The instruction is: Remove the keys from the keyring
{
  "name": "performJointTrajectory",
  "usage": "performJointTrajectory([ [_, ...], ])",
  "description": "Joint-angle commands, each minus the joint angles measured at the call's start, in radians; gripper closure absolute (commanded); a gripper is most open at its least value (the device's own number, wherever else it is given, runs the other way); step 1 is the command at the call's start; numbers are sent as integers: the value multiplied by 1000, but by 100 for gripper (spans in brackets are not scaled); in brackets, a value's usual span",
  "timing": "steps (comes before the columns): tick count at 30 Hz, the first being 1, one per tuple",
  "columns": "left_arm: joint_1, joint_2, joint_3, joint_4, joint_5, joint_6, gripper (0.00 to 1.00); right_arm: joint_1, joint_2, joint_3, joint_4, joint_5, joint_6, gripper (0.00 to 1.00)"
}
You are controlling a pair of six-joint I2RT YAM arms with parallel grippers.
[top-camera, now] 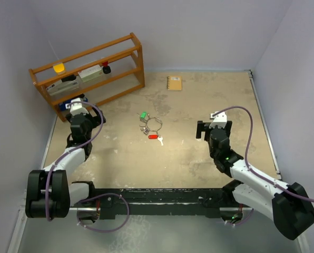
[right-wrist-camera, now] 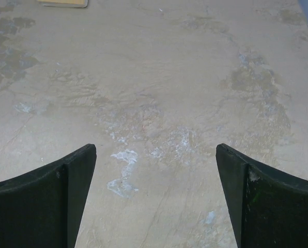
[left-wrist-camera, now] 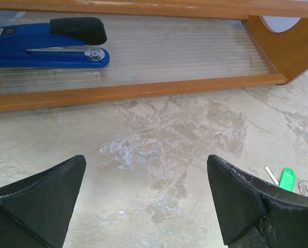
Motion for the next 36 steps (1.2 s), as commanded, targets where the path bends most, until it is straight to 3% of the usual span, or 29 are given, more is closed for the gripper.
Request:
performJointTrajectory([
  [1, -3, 9, 7, 57, 5, 1, 2, 4, -51, 29, 34, 17, 59, 0],
  [9, -3, -8, 9, 86, 43, -53, 2, 3, -68, 50, 32, 13, 122, 0],
  [14, -3, 31, 42, 94, 228, -14, 1, 3, -33, 90, 12, -49, 69, 1],
  [21, 4, 223, 274, -165, 280, -34, 1, 3, 6, 129, 46, -140, -19, 12],
  [24, 5, 260, 289, -128, 370, -52, 1, 3, 40, 153, 46, -213, -45, 12],
  [26, 5, 231, 240, -12, 404, -83, 1, 4, 70, 175, 15, -248, -18, 14],
  [29, 3, 151, 147, 104, 435, -75, 1, 6, 125, 208, -30, -353, 20, 26],
  [33, -13, 31, 137, 29, 347, -39, 1, 38, 220, 266, -88, -434, 20, 30],
  [36, -41, -24, 139, -8, 299, -34, 1, 127, 299, 293, -77, -396, -27, 31],
])
